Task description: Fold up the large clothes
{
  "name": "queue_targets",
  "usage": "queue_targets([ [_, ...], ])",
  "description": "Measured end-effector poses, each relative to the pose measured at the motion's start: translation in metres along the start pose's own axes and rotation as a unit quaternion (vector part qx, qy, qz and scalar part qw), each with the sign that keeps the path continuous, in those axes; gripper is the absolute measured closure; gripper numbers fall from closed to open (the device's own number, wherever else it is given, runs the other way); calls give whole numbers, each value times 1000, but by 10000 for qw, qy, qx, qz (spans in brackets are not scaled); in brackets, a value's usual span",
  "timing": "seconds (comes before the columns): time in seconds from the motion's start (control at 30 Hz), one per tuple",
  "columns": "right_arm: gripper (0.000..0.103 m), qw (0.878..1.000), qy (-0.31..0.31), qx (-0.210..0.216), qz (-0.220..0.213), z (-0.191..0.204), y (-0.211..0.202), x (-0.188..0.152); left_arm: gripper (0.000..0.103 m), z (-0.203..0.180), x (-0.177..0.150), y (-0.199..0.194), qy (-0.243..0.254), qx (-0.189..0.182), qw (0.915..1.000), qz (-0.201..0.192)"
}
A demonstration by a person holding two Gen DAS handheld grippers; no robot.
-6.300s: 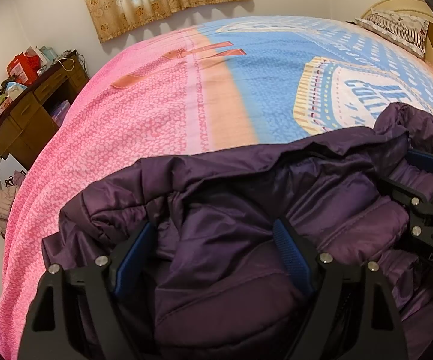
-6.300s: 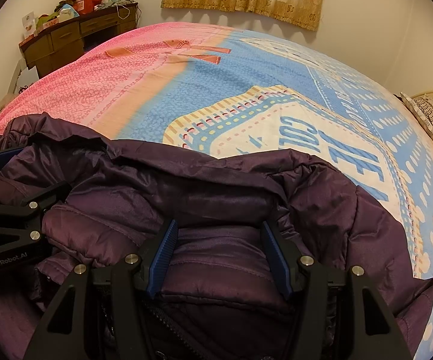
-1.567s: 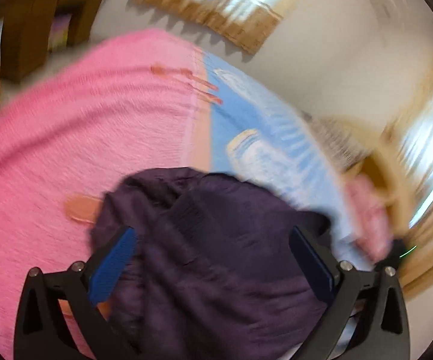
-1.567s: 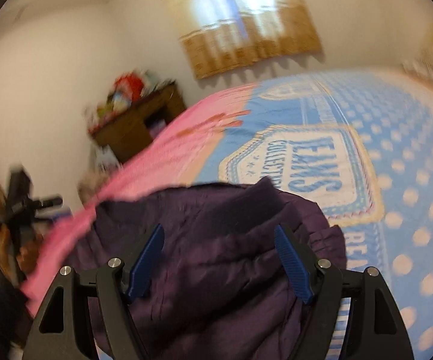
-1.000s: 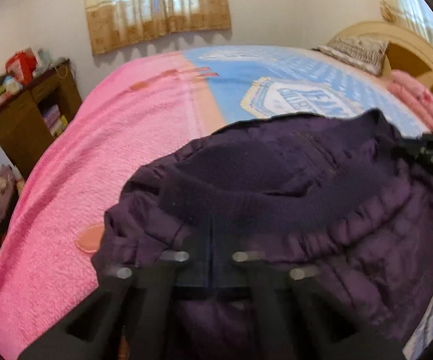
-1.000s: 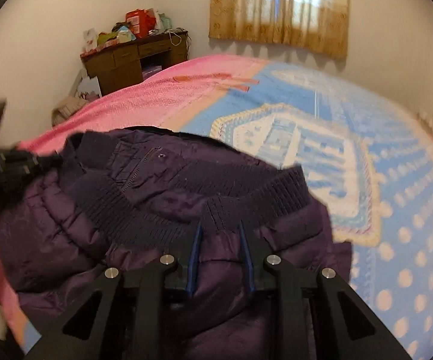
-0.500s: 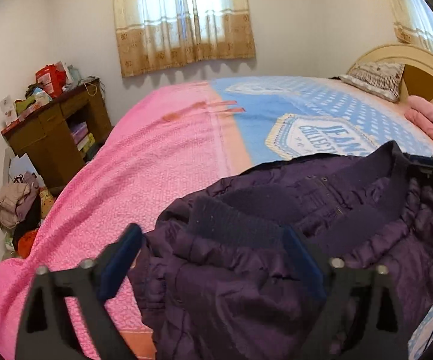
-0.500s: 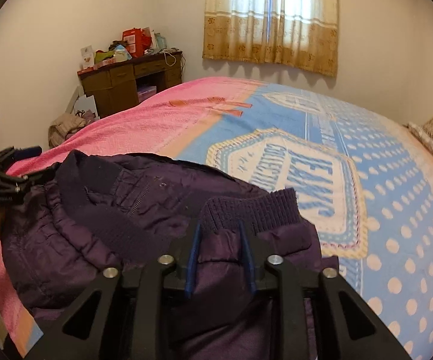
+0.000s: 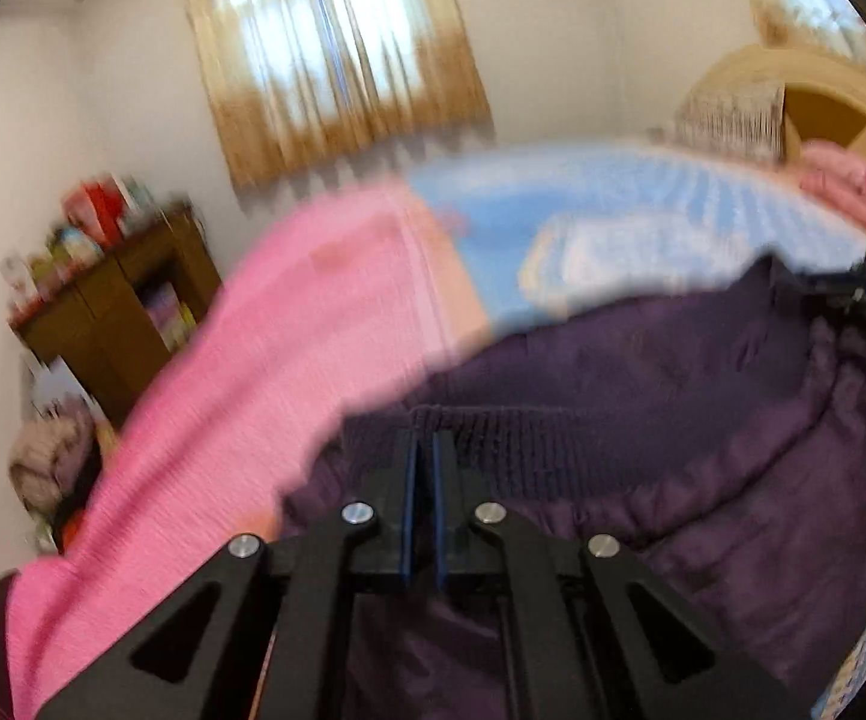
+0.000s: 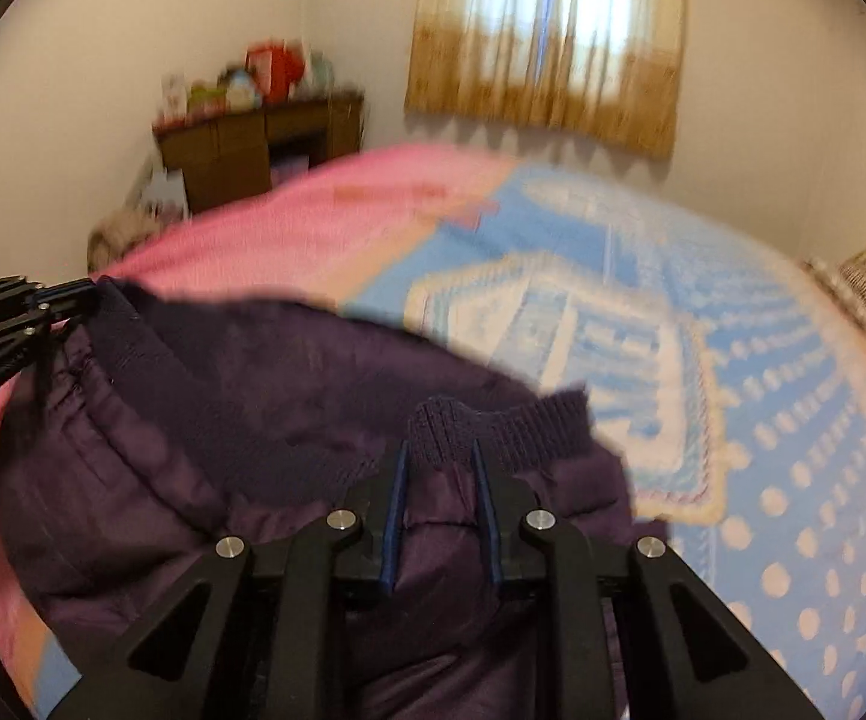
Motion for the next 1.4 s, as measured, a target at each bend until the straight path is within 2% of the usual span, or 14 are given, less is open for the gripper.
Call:
queue_targets([
  [0.23,85,9982,319,-123,-496,-15,-25,45,98,29,61,-25,-333,90,9978,-569],
  [0.3,84,9984,529,-101,-141,-22,0,40,98,30,56,-2,-427,48,9988,-249],
  [0.5,79,9917,892,-566,727,-53,61,-10,95,30,-27,80,-177,990,9899,1000],
  [0.57,67,9888,1235,-585,602,-66,53,-15,94,30,-36,86,-286,962,9895,1040],
  [0.63,39,9889,1343,-486,416,-72,39,-13,93,33,-32,76,-373,898,9911,907],
  [0.7,38,9898,1385,-290,191,-76,26,-9,85,34,-26,66,-360,818,9926,823],
  [0.77,38,9895,1438,76,102,-73,20,-4,34,41,-22,58,-430,896,9919,790],
  [0.8,38,9897,1415,211,109,-70,18,-1,22,49,-20,53,-551,920,9915,737],
  [1.03,33,9950,722,131,674,-51,50,-10,9,61,-40,45,-1094,-186,9884,1033],
  [1.1,39,9926,794,190,899,-52,64,-18,15,55,-49,53,-1217,-492,9842,1186],
  [1.13,66,9928,790,150,886,-51,66,-19,47,50,-51,56,-1212,-661,9831,1200],
  [1.17,72,9936,700,6,883,-51,67,-19,66,42,-51,57,-1184,-810,9822,1211],
  [1.23,77,9948,734,-19,703,-50,57,-15,80,30,-44,49,-906,-759,9881,988],
  [1.4,80,9971,620,-149,-413,-49,-6,22,82,28,-5,14,-707,-455,9963,198],
])
Point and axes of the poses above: each gripper's, at about its wrist camera, not at the fingertips, and y roughly the way its jaws point, z to its left, x to its top, the point moved 7 cm from there along y, roughly the way its jaws point, and after that the axes turned 3 degrees about -y, right-handed, at the moved point
